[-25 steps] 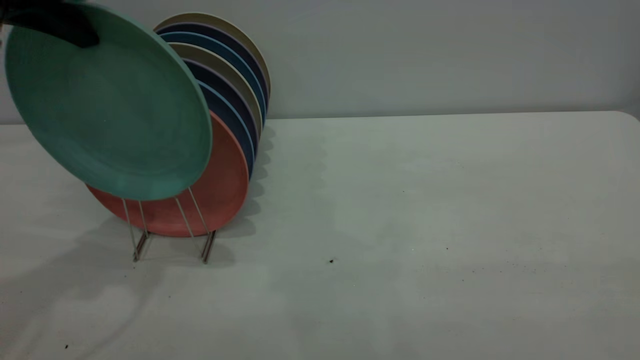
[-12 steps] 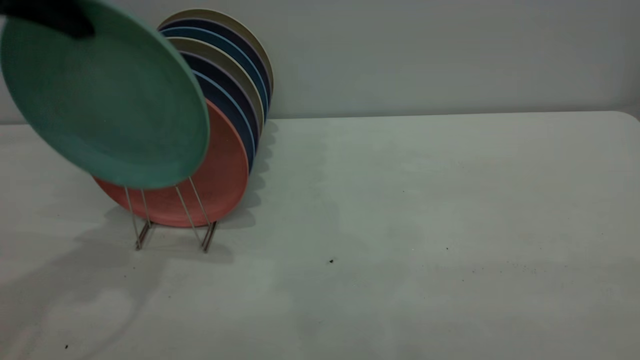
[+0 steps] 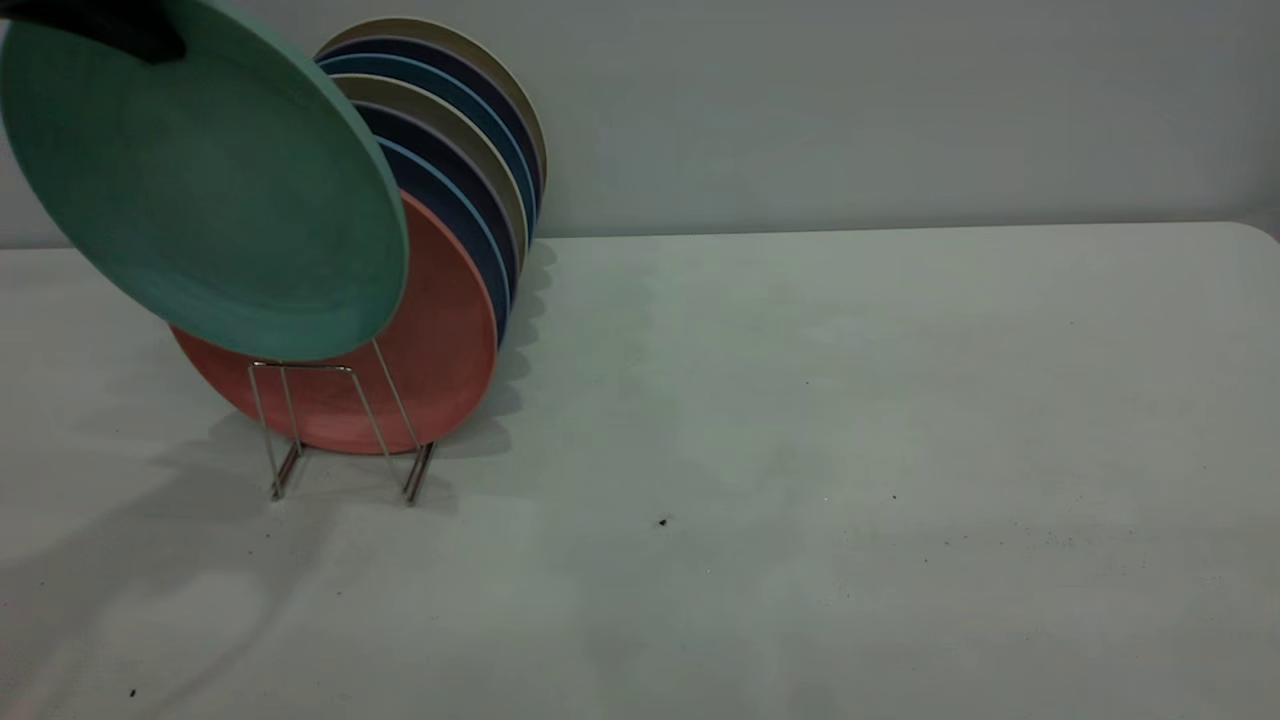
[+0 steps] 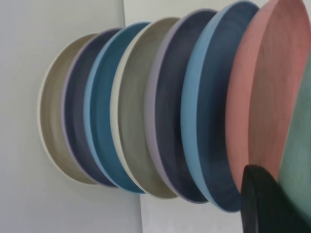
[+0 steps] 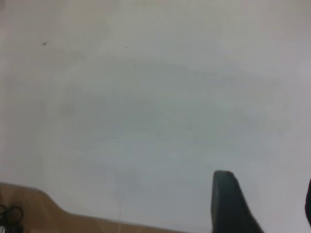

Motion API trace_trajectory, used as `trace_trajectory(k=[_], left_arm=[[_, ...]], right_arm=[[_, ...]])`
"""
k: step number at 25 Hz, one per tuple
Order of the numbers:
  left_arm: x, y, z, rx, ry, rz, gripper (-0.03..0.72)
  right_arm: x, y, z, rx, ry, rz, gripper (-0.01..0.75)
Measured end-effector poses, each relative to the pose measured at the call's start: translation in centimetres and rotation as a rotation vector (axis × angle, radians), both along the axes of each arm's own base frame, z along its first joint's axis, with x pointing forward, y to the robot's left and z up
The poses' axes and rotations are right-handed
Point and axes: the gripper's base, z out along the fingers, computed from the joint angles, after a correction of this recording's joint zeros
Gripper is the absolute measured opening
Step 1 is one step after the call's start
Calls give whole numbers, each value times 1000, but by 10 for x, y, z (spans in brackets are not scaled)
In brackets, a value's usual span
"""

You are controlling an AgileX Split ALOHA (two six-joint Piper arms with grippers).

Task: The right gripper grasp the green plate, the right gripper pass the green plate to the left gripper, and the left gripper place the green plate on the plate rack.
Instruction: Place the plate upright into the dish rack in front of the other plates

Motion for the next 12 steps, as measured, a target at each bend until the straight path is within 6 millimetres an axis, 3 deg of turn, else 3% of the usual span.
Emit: trace_trajectory(k=[12], left_arm=[[5, -1, -15, -7, 52, -4, 89]], right_arm=[[0, 0, 0, -1, 0, -1, 388]])
